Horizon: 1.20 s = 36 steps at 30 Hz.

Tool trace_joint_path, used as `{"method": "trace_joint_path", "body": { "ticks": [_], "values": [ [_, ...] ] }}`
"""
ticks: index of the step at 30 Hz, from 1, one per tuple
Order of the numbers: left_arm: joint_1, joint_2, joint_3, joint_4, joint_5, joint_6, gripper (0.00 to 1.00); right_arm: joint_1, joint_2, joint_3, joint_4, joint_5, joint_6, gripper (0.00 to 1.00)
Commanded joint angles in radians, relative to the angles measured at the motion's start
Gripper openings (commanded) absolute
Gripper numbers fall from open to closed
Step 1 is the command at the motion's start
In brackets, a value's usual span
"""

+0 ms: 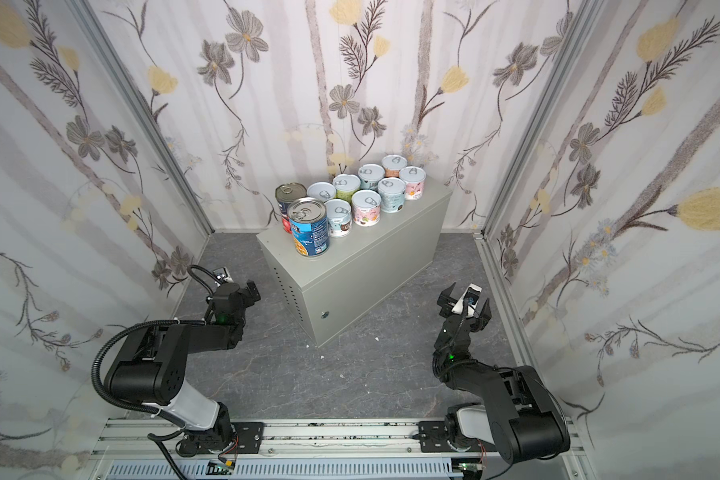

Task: Place and organize the canned foods onto the counter

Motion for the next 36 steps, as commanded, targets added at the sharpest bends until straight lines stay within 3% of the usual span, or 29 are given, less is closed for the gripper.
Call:
{"method": "trace_joint_path", "body": {
  "ticks": [1, 4, 7, 12, 14, 15, 21, 23, 25, 27, 29, 32, 34, 36],
  "values": [
    [-0.004, -0.029, -0.064, 0.149, -0.007, 0.010, 1.00, 0.003, -0.004, -0.018, 0.102, -0.019, -0.021, 1.00],
    [-0.030, -0.060, -0.191, 0.356, -0.011, 0.043, 1.00, 0.044, -0.009, -0.100, 0.258, -0.027, -0.078, 1.00],
    [-0.061, -0.064, -0.268, 0.506, -0.017, 0.083, 1.00, 0.104, 0.090, -0.192, 0.577, -0.003, -0.171, 1.00],
    [-0.075, -0.066, -0.347, 0.644, -0.005, 0.105, 1.00, 0.132, 0.082, -0.210, 0.578, 0.004, -0.182, 1.00],
    [-0.080, 0.015, -0.431, 0.885, 0.057, 0.135, 1.00, 0.117, 0.072, -0.221, 0.580, -0.017, -0.165, 1.00],
    [-0.104, 0.070, -0.450, 1.006, 0.036, 0.178, 1.00, 0.109, 0.069, -0.225, 0.578, -0.024, -0.156, 1.00],
    [-0.112, 0.054, -0.412, 0.927, -0.002, 0.176, 1.00, 0.079, 0.059, -0.237, 0.578, -0.067, -0.128, 1.00],
    [-0.096, 0.027, -0.356, 0.793, -0.012, 0.146, 1.00, 0.066, 0.073, -0.231, 0.578, -0.132, -0.138, 1.00],
    [-0.042, 0.003, -0.283, 0.605, 0.060, 0.089, 1.00, 0.050, 0.098, -0.213, 0.582, -0.193, -0.148, 1.00],
    [0.004, -0.006, -0.275, 0.569, 0.125, 0.055, 1.00, -0.019, 0.101, -0.220, 0.546, -0.339, -0.095, 1.00],
    [0.003, -0.007, -0.274, 0.567, 0.126, 0.054, 1.00, -0.050, 0.131, -0.183, 0.538, -0.344, -0.072, 1.00],
    [0.004, -0.006, -0.274, 0.567, 0.125, 0.056, 1.00, -0.067, 0.082, -0.122, 0.352, -0.344, -0.042, 1.00],
    [0.004, -0.007, -0.274, 0.566, 0.125, 0.054, 1.00, -0.124, 0.066, 0.013, 0.044, -0.391, 0.025, 1.00],
    [0.004, -0.006, -0.275, 0.567, 0.126, 0.054, 1.00, -0.174, 0.055, 0.025, 0.013, -0.482, 0.051, 1.00]
  ]
}}
